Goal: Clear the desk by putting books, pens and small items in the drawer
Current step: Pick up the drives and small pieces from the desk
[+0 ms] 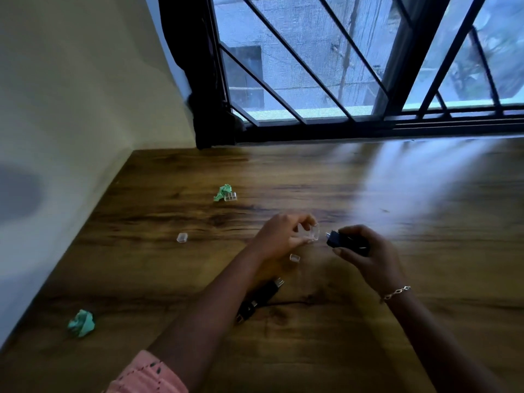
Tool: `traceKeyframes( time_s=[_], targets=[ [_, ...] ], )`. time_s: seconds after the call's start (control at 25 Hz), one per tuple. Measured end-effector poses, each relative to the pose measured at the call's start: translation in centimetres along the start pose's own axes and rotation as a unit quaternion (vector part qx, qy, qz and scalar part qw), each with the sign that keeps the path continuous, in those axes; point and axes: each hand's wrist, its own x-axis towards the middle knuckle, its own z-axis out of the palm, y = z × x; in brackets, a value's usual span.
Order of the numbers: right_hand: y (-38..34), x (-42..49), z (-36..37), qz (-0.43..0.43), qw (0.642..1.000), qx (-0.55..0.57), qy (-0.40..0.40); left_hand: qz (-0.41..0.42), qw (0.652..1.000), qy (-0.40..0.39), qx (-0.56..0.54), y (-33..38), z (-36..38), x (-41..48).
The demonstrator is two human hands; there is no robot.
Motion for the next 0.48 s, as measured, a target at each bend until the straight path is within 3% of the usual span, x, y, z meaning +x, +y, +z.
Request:
traceKeyframes(
  time_s=[0.48],
  targets=[
    [-2.4,-2.5,0.4,-0.097,0.993,-0.058,-0.043,-0.005,0.998,0.052,-0.040,1.8,0.2,-5.5]
  ],
)
